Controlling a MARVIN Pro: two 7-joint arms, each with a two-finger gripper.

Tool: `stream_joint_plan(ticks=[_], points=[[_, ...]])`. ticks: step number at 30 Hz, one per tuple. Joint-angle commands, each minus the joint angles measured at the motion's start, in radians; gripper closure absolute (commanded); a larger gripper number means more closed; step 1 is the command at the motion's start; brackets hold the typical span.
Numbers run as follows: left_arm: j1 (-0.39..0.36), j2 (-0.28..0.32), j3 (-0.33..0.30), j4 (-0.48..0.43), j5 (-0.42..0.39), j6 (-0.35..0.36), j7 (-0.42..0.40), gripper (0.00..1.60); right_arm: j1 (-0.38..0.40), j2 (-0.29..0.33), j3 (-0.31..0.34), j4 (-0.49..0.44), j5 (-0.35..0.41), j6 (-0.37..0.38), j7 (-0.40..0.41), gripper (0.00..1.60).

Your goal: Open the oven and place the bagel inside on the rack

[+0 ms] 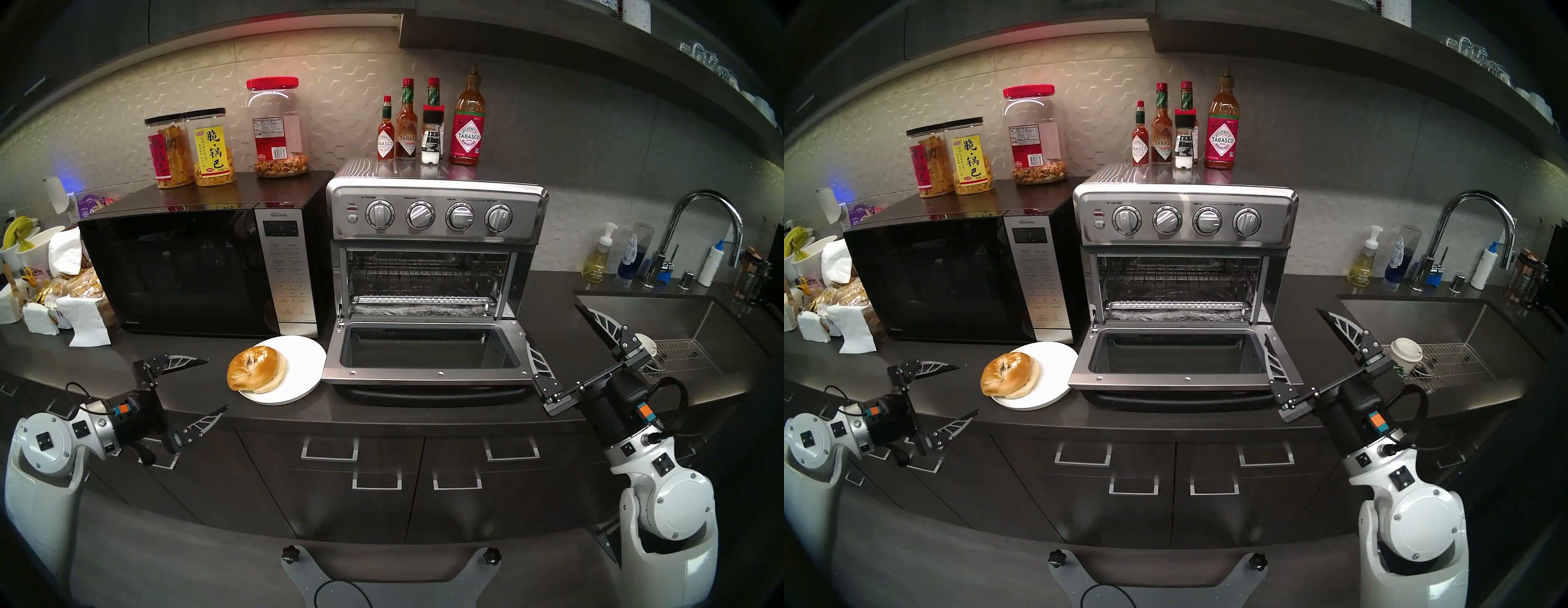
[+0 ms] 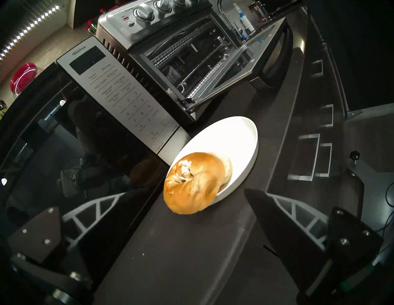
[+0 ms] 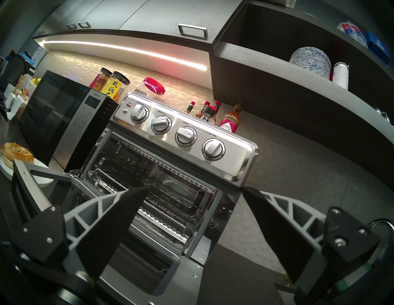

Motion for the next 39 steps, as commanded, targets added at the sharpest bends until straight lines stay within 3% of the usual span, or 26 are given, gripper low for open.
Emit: stream_joint_plan(ticks=[1,13,28,39], points=[[0.002,0.003,-0.03,-0.037,0.052,-0.03,0.026,0.0,0.005,0.003,-0.001,-0.022,0.005,-0.006,0.002,0.0],[0.025,-0.039,-0.033,-0.076,0.191,-0.076,0.077,0.0,0.005,0.003,-0.001,-0.022,0.006,-0.006,0.002,0.0],[-0.028,-0.043,0.013,-0.033,0.32,-0.107,0.129,0.0,0.005,0.003,-0.001,-0.022,0.006,-0.006,0.002,0.0],[-0.087,-0.038,0.039,0.002,0.328,-0.09,0.139,0.0,0.005,0.003,-0.001,-0.022,0.005,-0.006,0.002,0.0]])
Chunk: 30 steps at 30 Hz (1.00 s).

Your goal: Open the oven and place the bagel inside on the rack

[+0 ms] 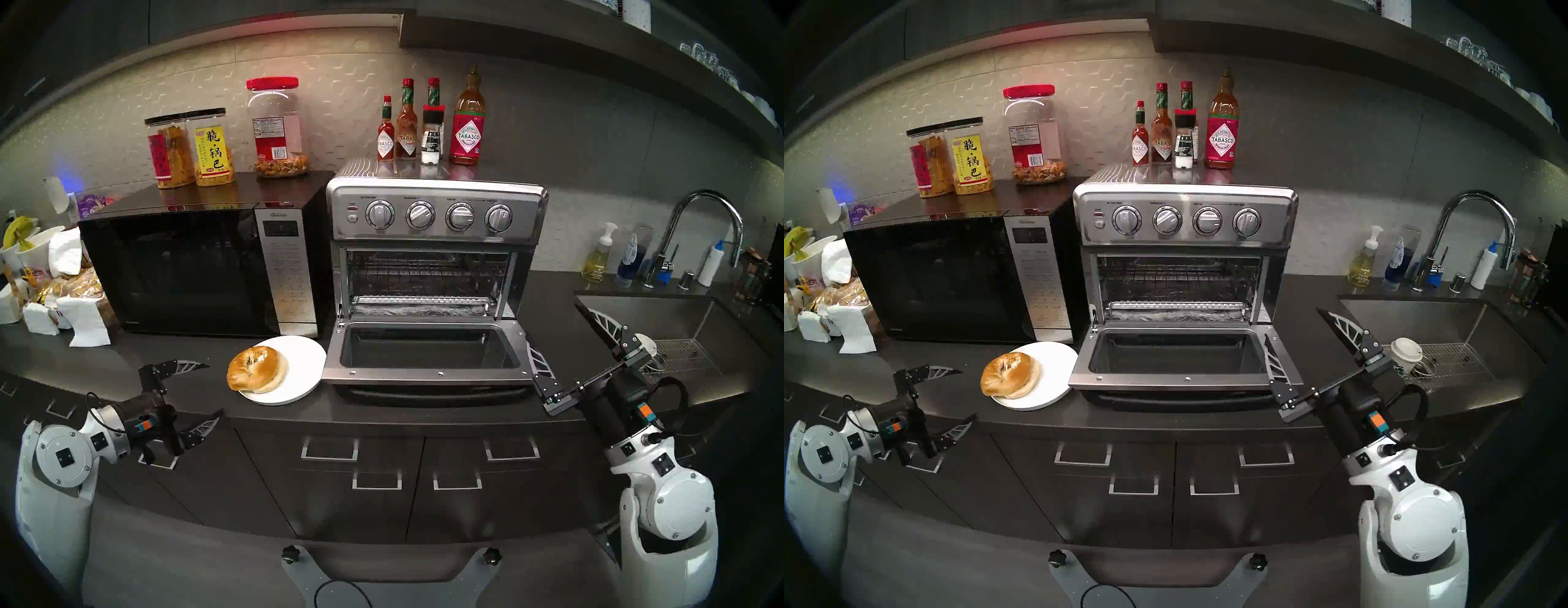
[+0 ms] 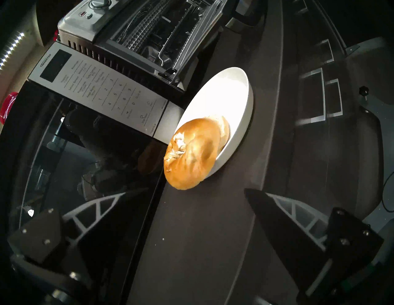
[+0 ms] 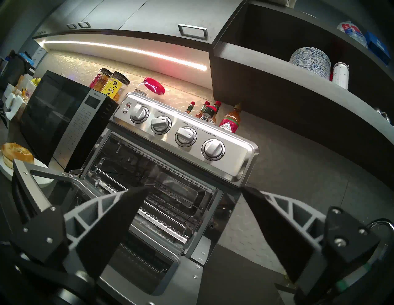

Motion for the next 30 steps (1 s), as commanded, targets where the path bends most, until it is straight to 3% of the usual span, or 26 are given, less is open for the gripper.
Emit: stream_joint_plan(ticks=[1,12,30], points=[[-0.052,0.009,-0.005,0.009,-0.022,0.014,0.014,0.0,0.005,0.002,-0.001,-0.022,0.005,-0.006,0.002,0.0],[-0.06,0.018,-0.005,0.016,-0.018,0.012,0.007,0.0,0.005,0.003,-0.001,-0.022,0.006,-0.006,0.002,0.0],[-0.091,0.015,0.055,0.055,0.065,-0.006,0.035,0.0,0.005,0.003,-0.001,-0.022,0.006,-0.006,0.002,0.0]])
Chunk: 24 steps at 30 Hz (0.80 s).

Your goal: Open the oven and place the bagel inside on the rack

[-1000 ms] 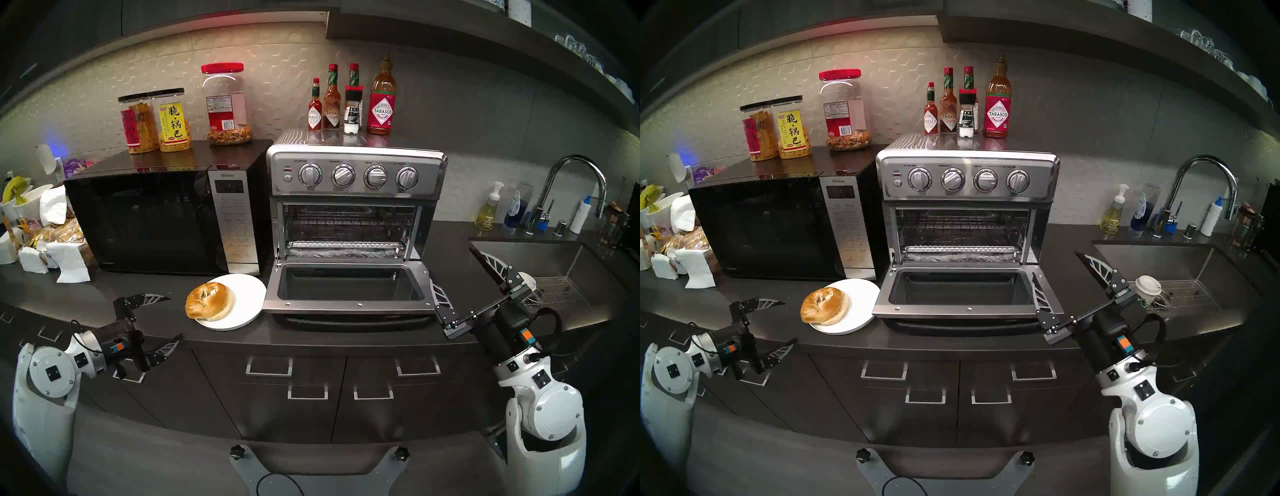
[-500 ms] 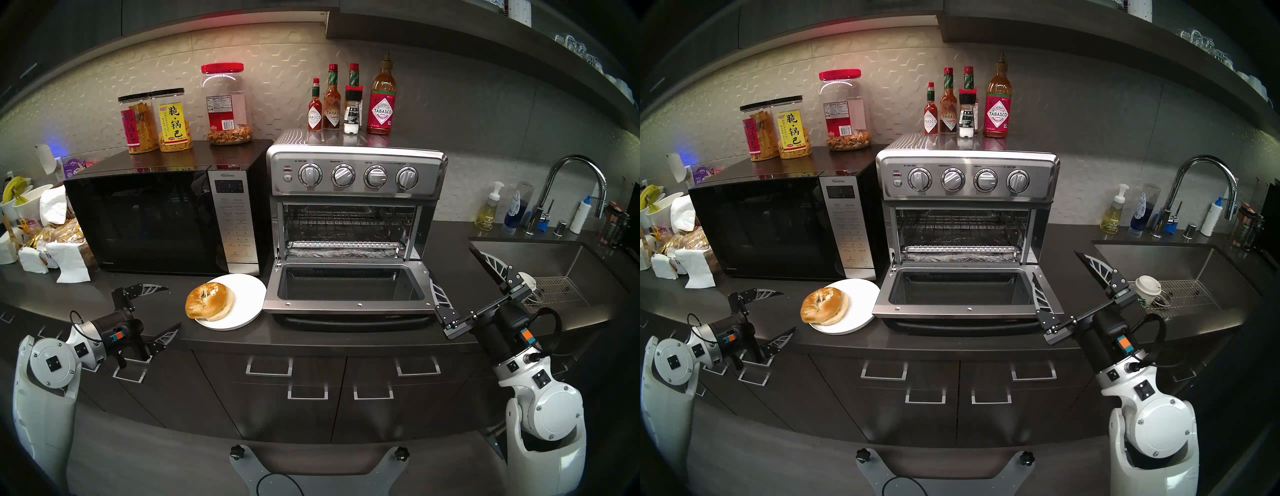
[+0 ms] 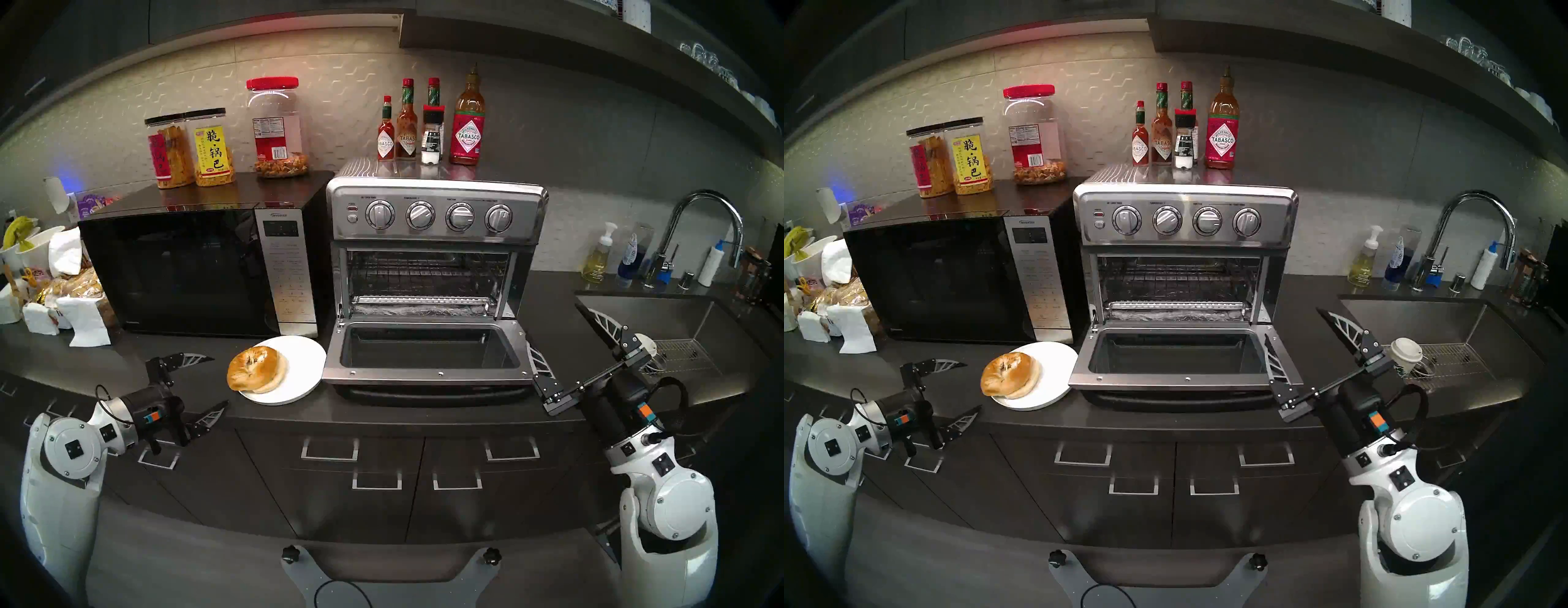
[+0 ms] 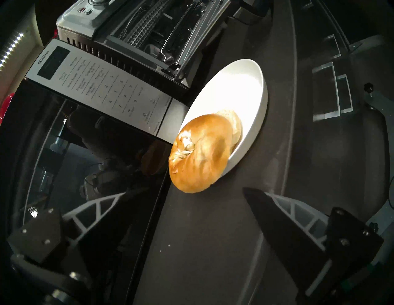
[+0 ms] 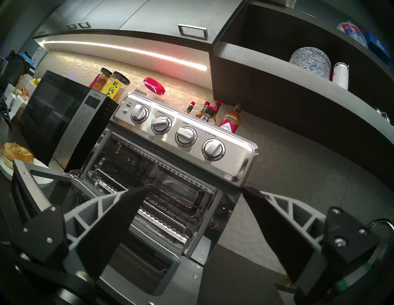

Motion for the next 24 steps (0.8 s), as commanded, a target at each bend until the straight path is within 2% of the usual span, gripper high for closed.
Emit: stream_joint_plan(ticks=[1,24], points=[[-0.03,0.01,0.013,0.019,0.025,-0.002,0.014,0.0,0.005,0.003,-0.001,-0.022,0.006,-0.005,0.002,0.0],[-0.088,0.02,0.075,0.069,0.112,-0.029,0.06,0.0,0.005,0.003,-0.001,-0.022,0.006,-0.005,0.002,0.0]])
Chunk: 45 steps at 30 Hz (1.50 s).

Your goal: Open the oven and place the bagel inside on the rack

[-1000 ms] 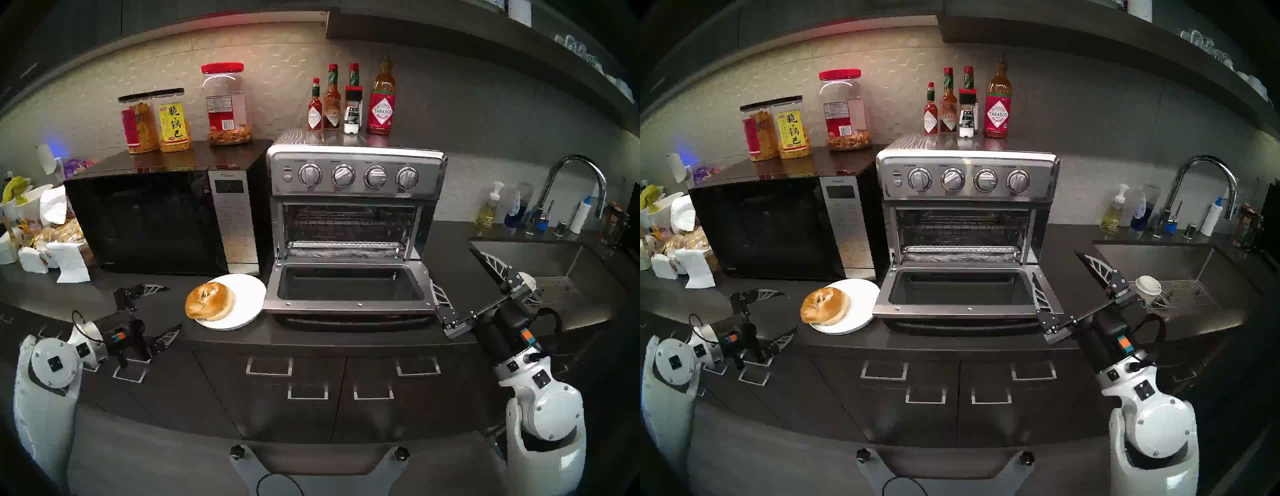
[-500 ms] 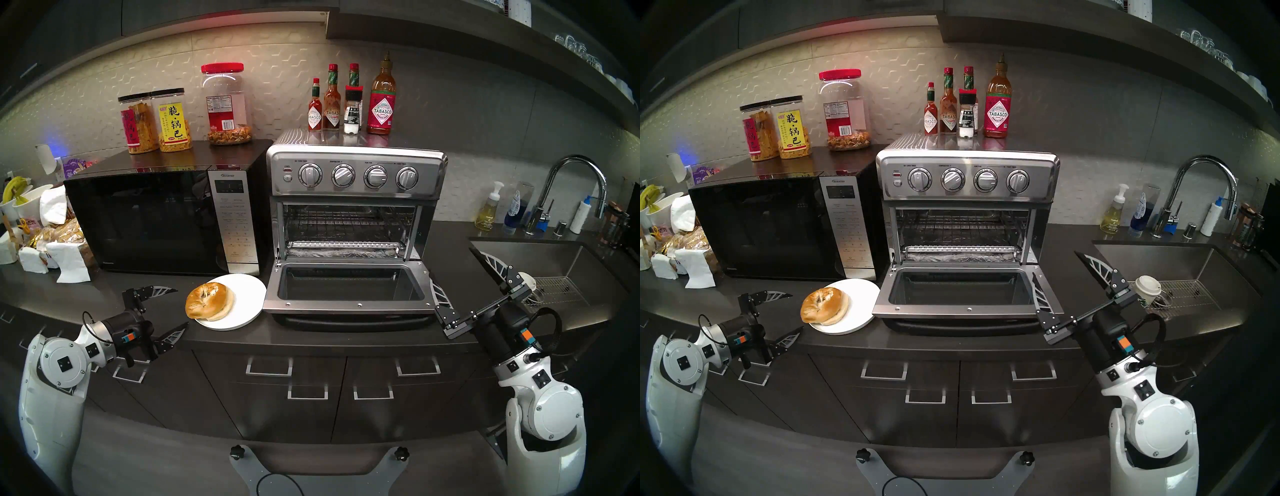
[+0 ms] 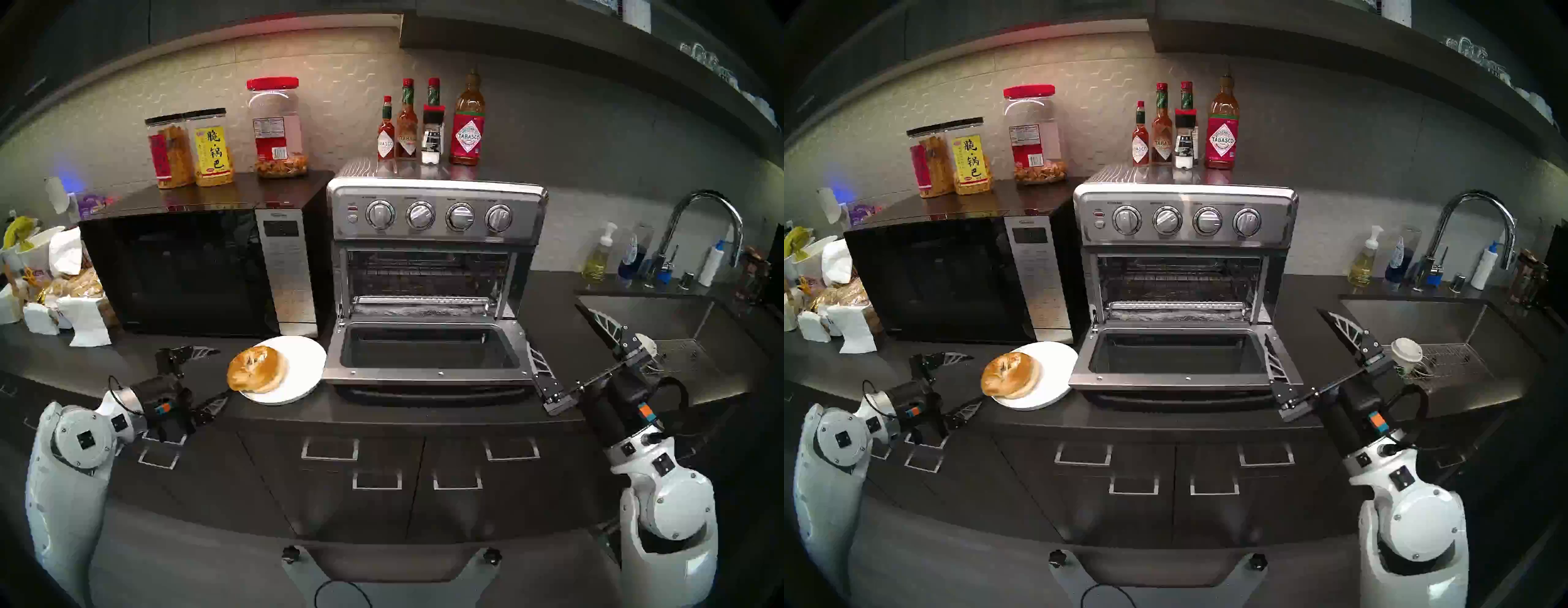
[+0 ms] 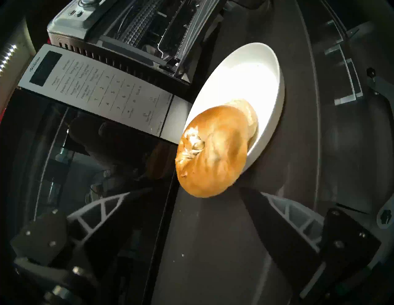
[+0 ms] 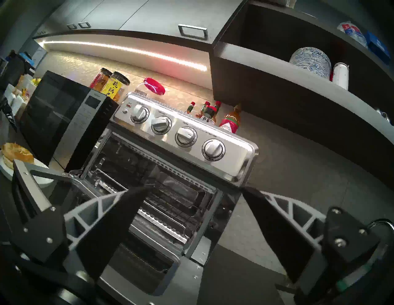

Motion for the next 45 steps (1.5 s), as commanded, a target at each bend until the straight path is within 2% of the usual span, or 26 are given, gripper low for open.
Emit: stream_joint_plan(ticks=[1,14,32,38,45], points=[[-0.016,-0.007,0.023,0.014,0.035,0.001,0.018,0.0,0.004,0.003,-0.001,-0.022,0.006,-0.005,0.002,0.0],[-0.031,-0.012,0.028,0.0,0.054,0.002,0.02,0.0,0.004,0.003,-0.001,-0.022,0.006,-0.005,0.002,0.0],[-0.13,-0.01,0.093,-0.002,0.092,0.03,0.011,0.0,0.005,0.002,-0.001,-0.022,0.005,-0.006,0.002,0.0],[-0.143,-0.018,0.09,-0.024,0.057,0.047,-0.006,0.0,0.005,0.002,-0.001,-0.021,0.005,-0.006,0.002,0.0],[-0.124,-0.018,0.071,-0.064,0.025,0.062,-0.025,0.0,0.005,0.002,-0.001,-0.022,0.005,-0.006,0.002,0.0]])
